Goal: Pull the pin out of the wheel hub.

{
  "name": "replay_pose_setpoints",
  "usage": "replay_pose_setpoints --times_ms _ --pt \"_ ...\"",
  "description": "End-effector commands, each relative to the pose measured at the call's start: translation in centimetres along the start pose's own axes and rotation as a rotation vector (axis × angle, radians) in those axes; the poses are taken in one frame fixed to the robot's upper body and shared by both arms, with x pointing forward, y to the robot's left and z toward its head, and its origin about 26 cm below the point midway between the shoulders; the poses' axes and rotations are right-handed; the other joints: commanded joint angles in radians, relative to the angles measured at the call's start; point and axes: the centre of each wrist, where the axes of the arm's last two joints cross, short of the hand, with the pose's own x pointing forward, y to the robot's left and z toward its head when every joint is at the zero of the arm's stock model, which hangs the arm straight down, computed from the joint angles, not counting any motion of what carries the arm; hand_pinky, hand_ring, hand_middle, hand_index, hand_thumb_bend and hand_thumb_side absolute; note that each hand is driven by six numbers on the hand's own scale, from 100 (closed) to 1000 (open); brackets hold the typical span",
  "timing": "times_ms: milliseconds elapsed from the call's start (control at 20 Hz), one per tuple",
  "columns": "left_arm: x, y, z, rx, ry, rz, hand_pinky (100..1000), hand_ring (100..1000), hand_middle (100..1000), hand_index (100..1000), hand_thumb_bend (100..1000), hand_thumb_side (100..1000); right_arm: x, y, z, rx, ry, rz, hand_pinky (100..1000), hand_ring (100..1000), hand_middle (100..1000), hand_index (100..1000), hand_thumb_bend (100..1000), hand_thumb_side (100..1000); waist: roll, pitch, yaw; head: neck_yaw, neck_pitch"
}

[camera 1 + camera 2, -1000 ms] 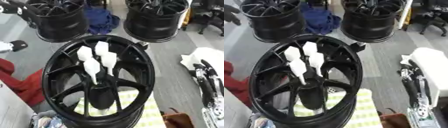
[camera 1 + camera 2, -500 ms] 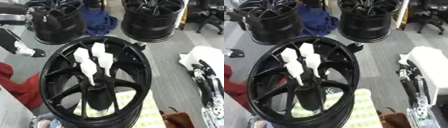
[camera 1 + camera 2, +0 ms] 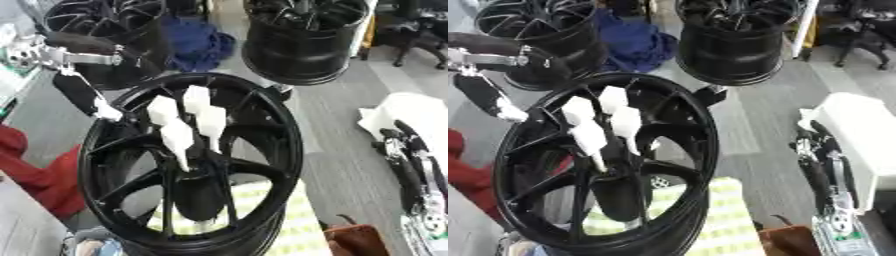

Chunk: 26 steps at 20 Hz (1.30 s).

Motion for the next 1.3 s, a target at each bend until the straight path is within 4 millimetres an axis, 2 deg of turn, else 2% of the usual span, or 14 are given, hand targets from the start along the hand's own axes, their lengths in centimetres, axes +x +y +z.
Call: replay_pose_setpoints --times_ms 50,250,550,600,750,1000,1300 --pt "-0.9 0.9 0.2 -0.131 -0.067 -0.136 715 1000 858 965 413 480 0.6 -0.5 -0.5 0.006 -0.027 0.018 777 679 753 924 100 610 -0.002 -0.013 -0.002 -0.002 -0.002" --pt "-1.4 0.1 -0.8 -0.145 -0.095 -0.136 712 1000 842 954 400 479 0.6 -0.4 -0.6 0.008 -0.029 0.016 777 679 753 924 100 611 -0.003 -0.013 -0.004 0.0 -0.002" --pt "-1.7 -0.2 -1.1 -0.149 -0.108 -0.133 712 1000 841 954 399 479 0.6 -0.4 -0.6 0.007 -0.029 0.015 777 679 753 924 100 611 -0.003 -0.013 -0.004 0.001 -0.002" --pt "-1.7 -0.2 -1.1 -0.15 -0.111 -0.133 712 1000 829 934 373 470 0.6 -0.4 -0.6 0.008 -0.029 0.015 777 678 753 923 100 612 -0.003 -0.013 -0.005 0.002 -0.002" --pt "-1.6 -1.2 -2.1 -0.152 -0.168 -0.113 711 1000 823 928 363 455 0.7 -0.3 -0.6 0.009 -0.03 0.013 777 678 752 923 100 612 -0.003 -0.013 -0.006 0.002 -0.002" --pt "-1.2 -1.7 -2.7 -0.137 -0.233 -0.075 710 1000 816 920 361 452 0.6 -0.3 -0.7 0.011 -0.03 0.012 777 678 751 923 100 614 -0.003 -0.012 -0.008 0.002 -0.002" --pt "-0.4 -1.8 -3.0 -0.148 -0.259 -0.068 614 1000 699 843 304 406 0.7 -0.2 -0.7 0.012 -0.031 0.011 777 678 751 923 100 615 -0.003 -0.013 -0.009 0.002 -0.002"
